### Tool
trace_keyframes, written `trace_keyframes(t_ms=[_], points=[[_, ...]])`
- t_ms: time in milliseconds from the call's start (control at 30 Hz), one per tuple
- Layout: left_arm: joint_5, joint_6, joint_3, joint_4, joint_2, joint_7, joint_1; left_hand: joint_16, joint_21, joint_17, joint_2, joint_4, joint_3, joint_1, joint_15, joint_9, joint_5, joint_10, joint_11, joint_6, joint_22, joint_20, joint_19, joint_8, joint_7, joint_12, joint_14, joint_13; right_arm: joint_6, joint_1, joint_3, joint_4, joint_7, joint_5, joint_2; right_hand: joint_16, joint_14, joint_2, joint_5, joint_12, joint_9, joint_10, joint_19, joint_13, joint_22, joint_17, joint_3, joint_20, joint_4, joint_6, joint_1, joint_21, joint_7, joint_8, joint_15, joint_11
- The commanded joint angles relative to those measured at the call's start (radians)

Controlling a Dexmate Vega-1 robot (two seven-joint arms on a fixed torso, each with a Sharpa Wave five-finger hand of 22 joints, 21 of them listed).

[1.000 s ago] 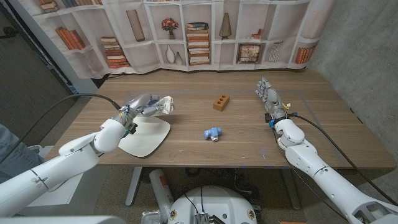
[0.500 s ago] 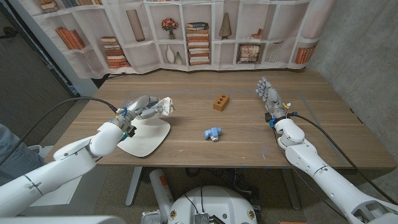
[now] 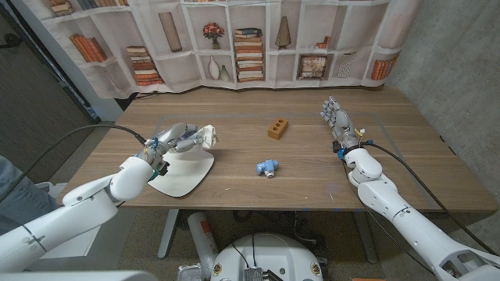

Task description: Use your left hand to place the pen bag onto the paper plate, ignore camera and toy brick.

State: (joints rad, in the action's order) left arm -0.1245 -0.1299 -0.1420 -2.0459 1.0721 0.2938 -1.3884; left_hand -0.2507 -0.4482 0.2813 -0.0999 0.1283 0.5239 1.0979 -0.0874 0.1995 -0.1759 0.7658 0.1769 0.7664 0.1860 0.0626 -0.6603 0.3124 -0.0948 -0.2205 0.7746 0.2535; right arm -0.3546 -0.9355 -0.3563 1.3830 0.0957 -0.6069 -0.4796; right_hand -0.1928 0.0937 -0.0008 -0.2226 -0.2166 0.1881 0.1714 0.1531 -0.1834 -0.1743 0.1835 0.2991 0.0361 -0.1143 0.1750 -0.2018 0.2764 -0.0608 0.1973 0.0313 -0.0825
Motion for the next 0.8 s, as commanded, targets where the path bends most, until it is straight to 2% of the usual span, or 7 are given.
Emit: trace_keyframes(t_ms=[33, 467, 800], points=[[-0.038, -0.056, 0.029, -0.04, 0.019, -0.01, -0.048, -0.002, -0.009, 0.004, 0.004, 0.006, 0.005, 0.007, -0.123, 0.002, 0.002, 0.011, 0.0, 0.009, 0.003, 0.021, 0.003, 0.004, 0.0, 0.001, 0.006, 0.004, -0.007, 0.001, 0.0, -0.007, 0.0, -0.001, 0.004, 0.002, 0.008, 0.011, 0.002, 0.002, 0.002, 0.01, 0.014, -0.004, -0.006, 0.002, -0.002, 0.032, 0.0, 0.008, -0.005, -0.006, -0.005, -0.001, -0.008, 0.004], [-0.047, -0.074, 0.089, -0.065, 0.019, -0.021, -0.12, 0.0, -0.01, 0.007, 0.006, 0.008, 0.006, 0.01, -0.124, 0.002, 0.002, 0.008, 0.002, 0.01, 0.003, 0.021, 0.006, 0.003, -0.002, 0.003, 0.005, 0.007, -0.01, -0.006, 0.001, 0.002, 0.003, 0.001, 0.002, 0.002, 0.009, 0.011, 0.002, 0.002, 0.002, 0.012, 0.015, -0.004, -0.006, 0.002, -0.003, 0.032, -0.001, 0.009, -0.005, -0.01, -0.004, 0.0, -0.008, 0.004], [-0.064, -0.077, 0.151, -0.084, -0.012, -0.017, -0.196, 0.0, -0.011, 0.009, 0.008, 0.008, 0.006, 0.01, -0.123, 0.002, 0.003, 0.009, 0.002, 0.009, 0.003, 0.022, 0.009, 0.002, -0.002, 0.004, 0.005, 0.009, -0.003, -0.009, -0.001, 0.014, 0.006, 0.005, -0.003, 0.002, 0.012, 0.011, 0.002, 0.001, 0.002, 0.015, 0.016, -0.004, -0.006, 0.002, -0.004, 0.03, 0.0, 0.01, -0.005, -0.013, -0.004, 0.0, -0.007, 0.004]])
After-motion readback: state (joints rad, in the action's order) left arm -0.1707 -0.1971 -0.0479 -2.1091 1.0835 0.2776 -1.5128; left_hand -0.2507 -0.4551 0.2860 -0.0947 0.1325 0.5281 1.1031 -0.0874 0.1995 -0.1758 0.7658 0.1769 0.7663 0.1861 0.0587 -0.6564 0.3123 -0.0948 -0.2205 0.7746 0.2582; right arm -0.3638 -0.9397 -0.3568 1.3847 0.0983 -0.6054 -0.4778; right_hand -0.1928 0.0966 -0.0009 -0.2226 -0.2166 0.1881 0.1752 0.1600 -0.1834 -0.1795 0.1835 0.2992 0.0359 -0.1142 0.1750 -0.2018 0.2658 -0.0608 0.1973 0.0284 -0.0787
